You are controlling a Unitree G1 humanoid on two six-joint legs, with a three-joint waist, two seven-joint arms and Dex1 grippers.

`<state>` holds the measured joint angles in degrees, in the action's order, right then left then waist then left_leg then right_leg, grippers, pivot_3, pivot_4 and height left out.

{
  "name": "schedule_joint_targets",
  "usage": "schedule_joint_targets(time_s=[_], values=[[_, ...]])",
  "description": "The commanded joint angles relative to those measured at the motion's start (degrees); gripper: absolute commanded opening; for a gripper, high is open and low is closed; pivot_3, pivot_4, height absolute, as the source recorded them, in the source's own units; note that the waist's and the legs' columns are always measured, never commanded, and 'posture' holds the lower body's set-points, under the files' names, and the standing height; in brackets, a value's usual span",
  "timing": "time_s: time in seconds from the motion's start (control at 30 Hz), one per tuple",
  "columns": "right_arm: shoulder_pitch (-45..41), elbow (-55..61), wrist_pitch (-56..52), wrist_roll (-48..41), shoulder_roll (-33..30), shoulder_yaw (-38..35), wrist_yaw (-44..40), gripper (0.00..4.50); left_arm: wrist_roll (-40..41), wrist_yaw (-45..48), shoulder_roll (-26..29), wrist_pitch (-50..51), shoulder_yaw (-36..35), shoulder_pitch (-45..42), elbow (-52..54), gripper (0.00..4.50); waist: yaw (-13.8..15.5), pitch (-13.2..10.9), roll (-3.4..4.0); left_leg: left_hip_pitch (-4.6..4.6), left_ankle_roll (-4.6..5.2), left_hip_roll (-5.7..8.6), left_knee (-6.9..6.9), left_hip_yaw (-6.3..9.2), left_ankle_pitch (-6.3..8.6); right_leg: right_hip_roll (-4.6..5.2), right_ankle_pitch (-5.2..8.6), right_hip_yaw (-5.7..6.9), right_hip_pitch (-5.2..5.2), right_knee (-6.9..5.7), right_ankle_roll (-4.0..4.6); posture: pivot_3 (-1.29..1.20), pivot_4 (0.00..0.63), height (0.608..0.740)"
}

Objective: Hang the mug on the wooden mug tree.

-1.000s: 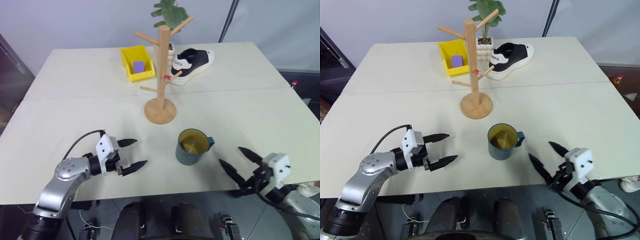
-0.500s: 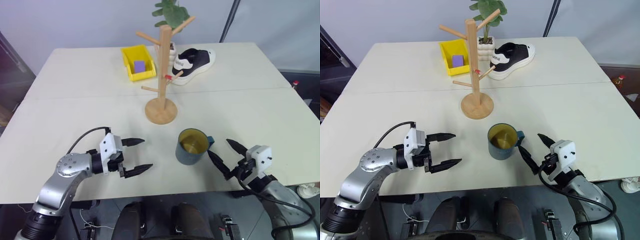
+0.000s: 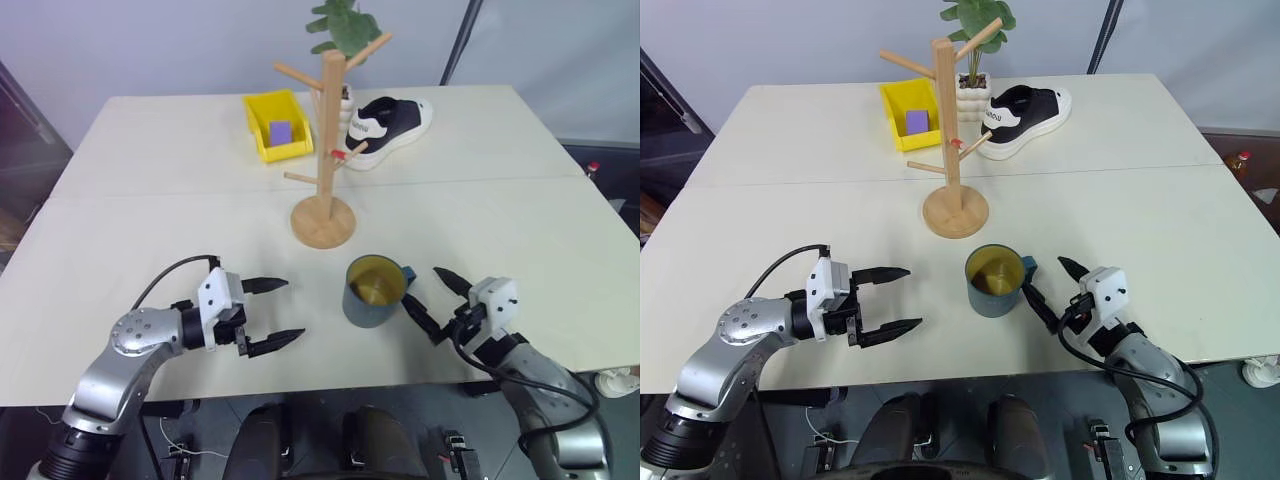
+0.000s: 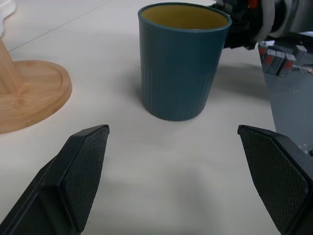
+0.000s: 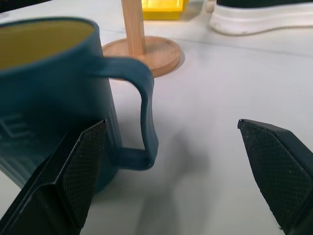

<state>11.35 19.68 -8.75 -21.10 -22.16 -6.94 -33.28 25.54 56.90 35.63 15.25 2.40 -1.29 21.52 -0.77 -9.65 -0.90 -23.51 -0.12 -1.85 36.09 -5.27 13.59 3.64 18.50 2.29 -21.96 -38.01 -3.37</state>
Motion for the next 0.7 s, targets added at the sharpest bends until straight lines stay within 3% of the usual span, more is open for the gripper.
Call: schedule_joint_targets(time_s=[0.03,0.23,0.33,0.57,0.7], values=[[-1.1,0.1,1.9,0.0,0.4,0.3,-0.4,4.45,0.5,-0.1,0.4,-1.2,-1.6,-0.3,1.1,4.5,0.0,0.0,0.0,0.0,0.0,0.0,0.0,0.0,0.0,-0.01,0.0,0.0,0.0,0.0,0.0,0.0,0.15,0.74],[-2.9,-1.5,2.6,0.2,0.7,1.2,-0.8,4.45,0.3,-0.2,0.1,-1.2,-1.6,-0.4,1.0,4.5,0.0,0.0,0.0,0.0,0.0,0.0,0.01,0.0,0.0,-0.02,-0.01,0.0,0.0,-0.01,-0.01,0.0,0.15,0.74],[-3.7,-2.6,2.9,-0.5,0.8,1.5,-1.9,3.6,0.1,-0.4,0.0,-1.5,-1.7,-0.4,0.7,4.5,0.0,0.0,0.0,0.0,0.0,0.0,0.03,0.0,0.0,-0.03,-0.01,0.0,0.01,-0.02,-0.02,0.0,0.15,0.74],[-3.4,-2.7,2.9,-2.7,0.9,1.3,-4.6,0.05,0.0,-0.9,0.2,-2.3,-2.4,0.2,0.2,4.5,0.0,0.0,0.0,0.0,0.0,0.0,0.04,0.0,0.0,-0.03,-0.02,0.0,0.02,-0.03,-0.03,0.0,0.15,0.74],[-3.1,-2.1,2.7,-3.1,0.8,1.0,-4.9,0.05,0.1,-1.3,0.0,-2.5,-2.7,0.4,-0.1,4.5,0.0,0.0,0.0,0.01,0.0,0.0,0.04,0.0,0.0,-0.04,-0.02,0.01,0.03,-0.04,-0.03,0.0,0.15,0.74]])
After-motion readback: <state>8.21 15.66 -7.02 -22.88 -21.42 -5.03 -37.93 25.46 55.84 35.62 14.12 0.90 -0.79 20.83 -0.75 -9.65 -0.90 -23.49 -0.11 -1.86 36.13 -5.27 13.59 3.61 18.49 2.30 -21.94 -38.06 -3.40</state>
